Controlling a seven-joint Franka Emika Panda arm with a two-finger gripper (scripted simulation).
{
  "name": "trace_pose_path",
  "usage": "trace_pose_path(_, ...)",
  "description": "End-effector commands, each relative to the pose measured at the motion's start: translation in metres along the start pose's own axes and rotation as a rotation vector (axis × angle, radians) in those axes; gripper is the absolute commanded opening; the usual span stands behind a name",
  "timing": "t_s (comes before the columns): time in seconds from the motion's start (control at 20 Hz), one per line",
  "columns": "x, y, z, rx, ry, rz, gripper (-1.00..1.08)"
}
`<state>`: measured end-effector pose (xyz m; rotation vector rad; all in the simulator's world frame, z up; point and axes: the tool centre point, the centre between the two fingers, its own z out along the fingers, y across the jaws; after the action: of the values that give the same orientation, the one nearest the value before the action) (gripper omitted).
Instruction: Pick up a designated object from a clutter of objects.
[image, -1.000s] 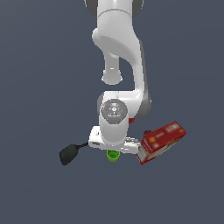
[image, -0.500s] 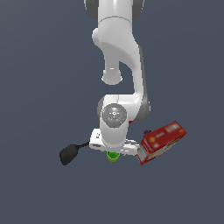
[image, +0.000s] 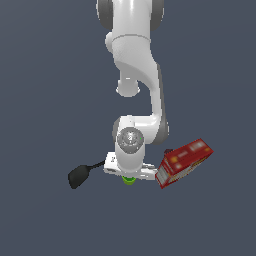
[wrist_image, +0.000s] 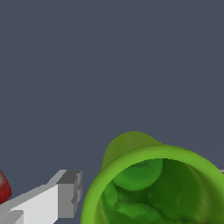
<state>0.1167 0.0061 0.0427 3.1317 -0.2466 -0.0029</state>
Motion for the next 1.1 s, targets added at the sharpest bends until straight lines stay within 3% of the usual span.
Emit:
trace_pose_path(0.0,0.001,0.0,0.0,0.0,0.002,0.0,-1.0)
trace_pose_path(1.05,-0.012,0.012,-0.022,0.0,0.002,0.0,-1.0)
